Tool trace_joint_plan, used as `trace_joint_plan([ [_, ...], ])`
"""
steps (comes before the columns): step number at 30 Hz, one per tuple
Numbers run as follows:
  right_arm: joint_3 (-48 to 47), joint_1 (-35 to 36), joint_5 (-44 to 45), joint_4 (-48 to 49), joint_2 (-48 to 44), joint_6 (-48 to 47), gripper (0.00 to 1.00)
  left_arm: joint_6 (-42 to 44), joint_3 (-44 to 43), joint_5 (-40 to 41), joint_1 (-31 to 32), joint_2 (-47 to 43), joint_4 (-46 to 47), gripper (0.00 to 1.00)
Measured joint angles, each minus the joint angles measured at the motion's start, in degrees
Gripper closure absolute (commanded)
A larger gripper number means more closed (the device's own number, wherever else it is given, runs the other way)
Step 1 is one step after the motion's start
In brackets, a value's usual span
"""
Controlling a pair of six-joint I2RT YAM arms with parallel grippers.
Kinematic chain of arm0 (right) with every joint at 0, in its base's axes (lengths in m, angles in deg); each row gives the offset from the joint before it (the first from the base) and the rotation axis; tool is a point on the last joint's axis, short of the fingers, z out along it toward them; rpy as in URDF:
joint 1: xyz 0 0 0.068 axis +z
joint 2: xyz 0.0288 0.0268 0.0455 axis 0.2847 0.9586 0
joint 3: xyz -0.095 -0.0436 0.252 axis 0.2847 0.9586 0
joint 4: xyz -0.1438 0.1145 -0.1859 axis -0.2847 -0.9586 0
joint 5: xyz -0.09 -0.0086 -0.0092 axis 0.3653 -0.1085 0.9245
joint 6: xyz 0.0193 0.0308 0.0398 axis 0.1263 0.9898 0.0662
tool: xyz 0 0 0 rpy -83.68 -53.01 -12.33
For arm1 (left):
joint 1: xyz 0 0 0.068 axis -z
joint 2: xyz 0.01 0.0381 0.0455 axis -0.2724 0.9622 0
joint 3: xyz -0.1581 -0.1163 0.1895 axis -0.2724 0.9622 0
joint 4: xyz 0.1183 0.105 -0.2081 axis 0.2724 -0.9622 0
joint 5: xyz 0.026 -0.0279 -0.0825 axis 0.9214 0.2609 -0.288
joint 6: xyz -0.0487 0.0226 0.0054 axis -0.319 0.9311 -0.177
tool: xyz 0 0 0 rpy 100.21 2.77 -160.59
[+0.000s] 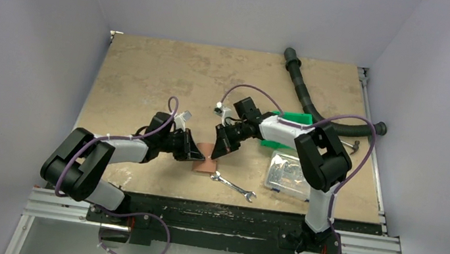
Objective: Put the credit cards into the card holder
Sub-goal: Close the card holder at the center of the board.
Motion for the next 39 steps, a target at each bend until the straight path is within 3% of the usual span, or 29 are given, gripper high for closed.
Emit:
trace_joint_plan([
  [17,-7.6,5.0,12.1,-12.0,0.0,-5.8,1.00,0.0,0.0,0.0,0.0,0.0,0.0,1.00],
  [39,-16.5,8.6,20.0,-22.4,3.7,-7.5,1.00,0.0,0.0,0.0,0.0,0.0,0.0,1.00],
])
